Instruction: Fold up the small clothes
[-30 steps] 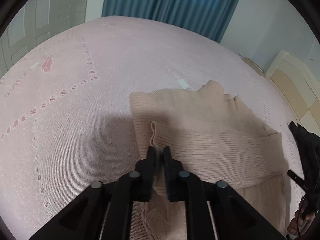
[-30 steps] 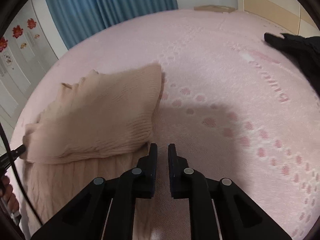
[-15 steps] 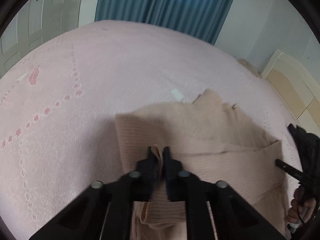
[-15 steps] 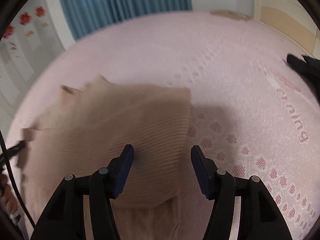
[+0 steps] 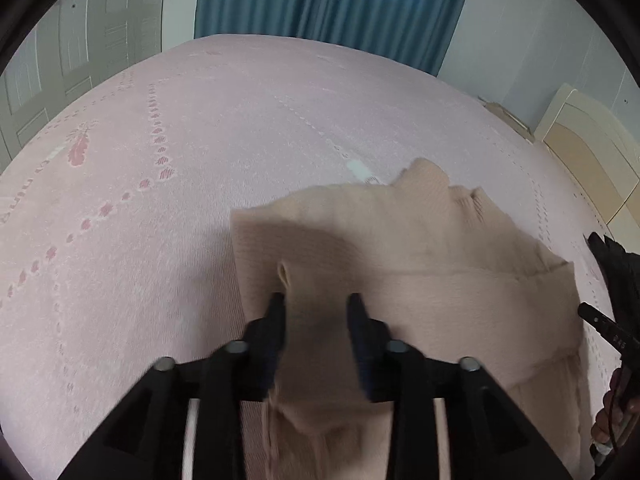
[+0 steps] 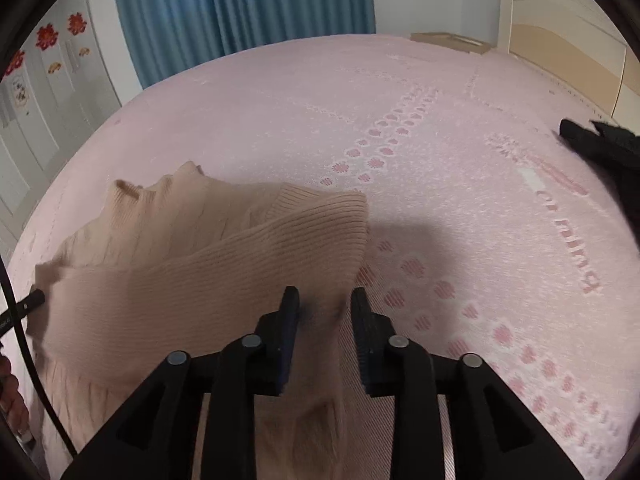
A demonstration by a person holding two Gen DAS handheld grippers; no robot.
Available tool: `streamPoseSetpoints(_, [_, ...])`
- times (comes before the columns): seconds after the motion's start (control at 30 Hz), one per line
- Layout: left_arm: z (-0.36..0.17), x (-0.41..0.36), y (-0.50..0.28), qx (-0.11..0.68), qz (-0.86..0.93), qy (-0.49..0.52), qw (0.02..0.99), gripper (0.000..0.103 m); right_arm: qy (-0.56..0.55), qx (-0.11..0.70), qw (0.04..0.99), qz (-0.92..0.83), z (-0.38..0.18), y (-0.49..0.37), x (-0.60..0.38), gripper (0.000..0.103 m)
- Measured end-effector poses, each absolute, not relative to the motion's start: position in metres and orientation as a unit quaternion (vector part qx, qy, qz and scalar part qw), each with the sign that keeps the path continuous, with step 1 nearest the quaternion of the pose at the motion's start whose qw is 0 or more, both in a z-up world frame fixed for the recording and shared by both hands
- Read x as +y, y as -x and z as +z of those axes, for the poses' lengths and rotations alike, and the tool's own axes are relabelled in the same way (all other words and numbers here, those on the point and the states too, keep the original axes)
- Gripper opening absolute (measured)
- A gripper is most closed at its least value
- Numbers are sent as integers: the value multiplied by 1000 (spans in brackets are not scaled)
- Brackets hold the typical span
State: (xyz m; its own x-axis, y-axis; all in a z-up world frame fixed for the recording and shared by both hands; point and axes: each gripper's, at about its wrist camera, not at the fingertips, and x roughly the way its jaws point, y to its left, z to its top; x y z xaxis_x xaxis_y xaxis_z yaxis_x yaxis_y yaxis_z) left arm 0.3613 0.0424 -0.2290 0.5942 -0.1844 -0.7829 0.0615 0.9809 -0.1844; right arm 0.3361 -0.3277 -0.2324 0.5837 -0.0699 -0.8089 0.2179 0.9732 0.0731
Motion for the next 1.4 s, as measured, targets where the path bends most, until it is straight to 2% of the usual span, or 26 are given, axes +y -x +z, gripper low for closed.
streamPoseSetpoints(0.03, [-227,42,-356,447,-67,63,890,44,-79,450,886,-80,-228,-330,-327,42])
streamPoseSetpoints(0.2, [-201,36,-303,454,-70,64,886,44,-75,446,888,-82,-194,-279,-325,49])
streamPoseSetpoints(0.3, [-171,35,-261,440,-74,86,891,44,-79,433,894,-86,-170,-243,-322,49])
streamPoseSetpoints(0.63, [-93,23,-139,417,-53,39,907,44,-65,393,912,-99,-86,-123,-295,49])
streamPoseSetpoints(1.0, [-45,34,-47,415,-44,76,905,44,-59,404,910,-71,-53,-29,-268,49])
streamPoseSetpoints(1.07, [-41,35,-36,416,-41,78,905,47,-64,407,909,-61,-51,-18,-265,49])
streamPoseSetpoints(1.13, [-38,35,-27,413,-44,79,906,57,-71,412,907,-49,-49,-10,-262,49])
streamPoseSetpoints(1.23, [-35,31,-14,405,-45,67,911,63,-71,411,908,-42,-46,-2,-258,49])
streamPoseSetpoints(1.4, [-32,26,-8,400,-55,60,913,66,-84,407,909,-39,-43,7,-257,49])
